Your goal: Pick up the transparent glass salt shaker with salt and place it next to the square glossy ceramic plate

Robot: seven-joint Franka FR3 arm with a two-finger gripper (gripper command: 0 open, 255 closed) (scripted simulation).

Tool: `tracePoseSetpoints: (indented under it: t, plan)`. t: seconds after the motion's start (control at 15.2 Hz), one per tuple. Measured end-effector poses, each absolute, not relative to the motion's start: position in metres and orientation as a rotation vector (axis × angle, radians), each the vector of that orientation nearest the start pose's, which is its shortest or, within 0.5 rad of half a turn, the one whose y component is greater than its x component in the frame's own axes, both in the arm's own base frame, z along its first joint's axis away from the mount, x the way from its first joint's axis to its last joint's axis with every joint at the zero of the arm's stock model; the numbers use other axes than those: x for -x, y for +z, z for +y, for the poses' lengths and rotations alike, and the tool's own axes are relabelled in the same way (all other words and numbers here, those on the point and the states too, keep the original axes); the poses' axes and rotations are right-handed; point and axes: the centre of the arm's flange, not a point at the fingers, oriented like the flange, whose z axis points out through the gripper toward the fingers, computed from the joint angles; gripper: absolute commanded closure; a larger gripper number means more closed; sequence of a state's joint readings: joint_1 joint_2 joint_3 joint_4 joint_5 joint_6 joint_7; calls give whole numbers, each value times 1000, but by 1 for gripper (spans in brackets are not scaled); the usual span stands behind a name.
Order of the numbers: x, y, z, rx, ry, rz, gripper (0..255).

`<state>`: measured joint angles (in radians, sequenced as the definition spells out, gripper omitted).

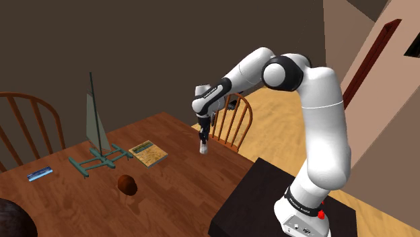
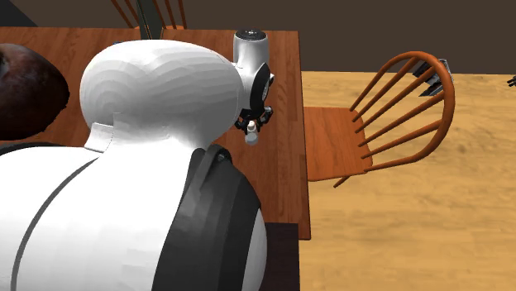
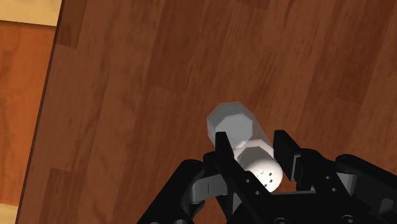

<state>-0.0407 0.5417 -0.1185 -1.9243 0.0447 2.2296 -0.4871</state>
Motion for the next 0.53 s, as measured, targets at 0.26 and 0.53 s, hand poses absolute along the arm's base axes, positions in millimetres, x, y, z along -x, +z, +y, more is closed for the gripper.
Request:
tracePoseSetpoints:
  t: [0.26,0.53]
  plan:
    - [-594,213,-94,3041,355,-469,255]
    - [-592,234,-93,3041,355,-469,255]
